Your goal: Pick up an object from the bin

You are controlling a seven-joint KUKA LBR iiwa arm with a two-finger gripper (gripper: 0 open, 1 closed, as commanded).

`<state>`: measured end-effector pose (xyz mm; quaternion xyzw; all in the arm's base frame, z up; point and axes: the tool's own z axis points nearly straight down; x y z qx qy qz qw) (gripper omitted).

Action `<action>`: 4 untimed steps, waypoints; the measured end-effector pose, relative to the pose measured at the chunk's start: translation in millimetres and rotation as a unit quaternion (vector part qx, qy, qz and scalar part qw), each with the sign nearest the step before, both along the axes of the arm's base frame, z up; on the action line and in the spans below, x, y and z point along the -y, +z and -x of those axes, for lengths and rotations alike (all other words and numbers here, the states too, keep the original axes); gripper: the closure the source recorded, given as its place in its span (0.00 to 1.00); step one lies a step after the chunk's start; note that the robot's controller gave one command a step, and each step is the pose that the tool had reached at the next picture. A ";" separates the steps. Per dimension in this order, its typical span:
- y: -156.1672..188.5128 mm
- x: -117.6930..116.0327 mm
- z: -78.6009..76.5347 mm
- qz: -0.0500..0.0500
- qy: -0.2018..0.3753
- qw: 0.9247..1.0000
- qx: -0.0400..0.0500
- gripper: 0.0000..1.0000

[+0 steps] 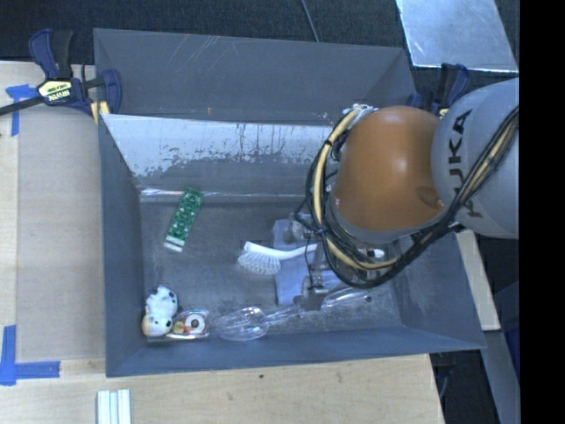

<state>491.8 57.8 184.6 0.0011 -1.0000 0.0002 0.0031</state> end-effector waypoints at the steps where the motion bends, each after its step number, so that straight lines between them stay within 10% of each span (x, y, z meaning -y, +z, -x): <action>1: 4.5 0.3 -1.9 0.000 -0.001 1.000 0.005 0.00; 2: -110.5 44.3 -79.3 0.000 0.095 0.995 0.007 0.00; 4: -120.4 46.4 -87.5 -0.001 0.094 0.996 0.008 0.00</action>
Offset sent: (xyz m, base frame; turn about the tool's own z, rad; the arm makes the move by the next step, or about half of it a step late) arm 0.0784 -0.0448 -0.1146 -0.1956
